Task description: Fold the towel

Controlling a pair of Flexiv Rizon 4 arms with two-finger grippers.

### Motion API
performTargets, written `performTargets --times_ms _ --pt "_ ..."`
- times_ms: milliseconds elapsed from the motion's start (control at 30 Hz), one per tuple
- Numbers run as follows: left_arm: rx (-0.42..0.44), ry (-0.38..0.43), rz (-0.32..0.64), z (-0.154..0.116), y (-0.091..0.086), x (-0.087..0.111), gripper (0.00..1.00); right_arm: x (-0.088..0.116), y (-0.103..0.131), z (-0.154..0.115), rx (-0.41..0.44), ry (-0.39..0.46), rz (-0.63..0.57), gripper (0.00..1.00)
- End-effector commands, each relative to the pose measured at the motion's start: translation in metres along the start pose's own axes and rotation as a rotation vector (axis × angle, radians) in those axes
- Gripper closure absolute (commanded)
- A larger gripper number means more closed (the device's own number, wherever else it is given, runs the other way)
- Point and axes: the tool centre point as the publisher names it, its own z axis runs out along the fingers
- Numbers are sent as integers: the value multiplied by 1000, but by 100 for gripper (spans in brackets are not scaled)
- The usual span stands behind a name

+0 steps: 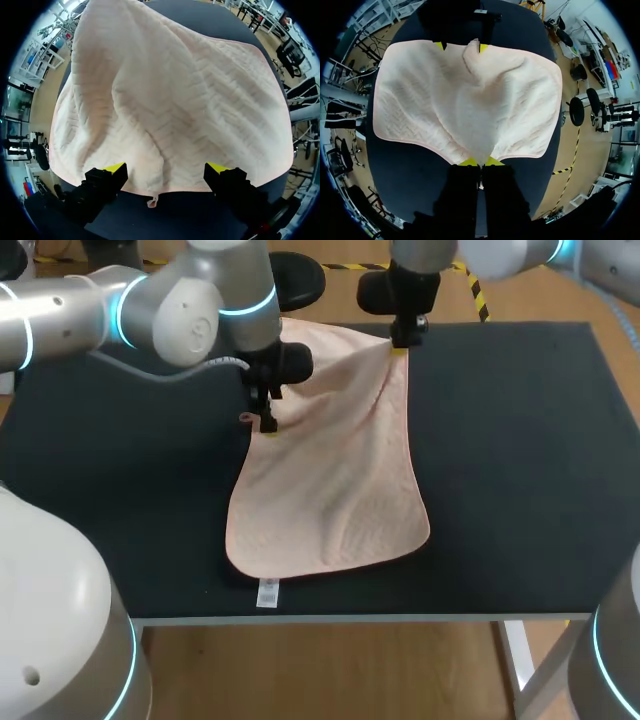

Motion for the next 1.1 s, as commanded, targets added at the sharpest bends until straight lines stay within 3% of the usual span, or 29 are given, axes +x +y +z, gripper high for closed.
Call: performTargets --times_ms 33,300,333,367,400,667,1100 --pt "-17 -3 -10 13 -5 -7 0 -2 0 -1 3 9 -3 100" --pt "-32 -31 -17 27 6 -16 0 0 1 -2 4 15 -5 100" --pt "-42 -31 -18 29 7 -17 17 0 2 -2 4 15 -6 100" --pt "-44 -34 -19 30 9 -18 94 0 2 -2 3 15 -6 100" --pt "-49 -37 -19 30 10 -18 100 1 2 -2 2 15 -6 100" --pt "-34 -62 -31 15 20 -15 100 2 4 -4 -2 12 -7 100" --pt "27 -133 -62 -50 34 -9 100 6 6 -3 -13 9 -18 100"
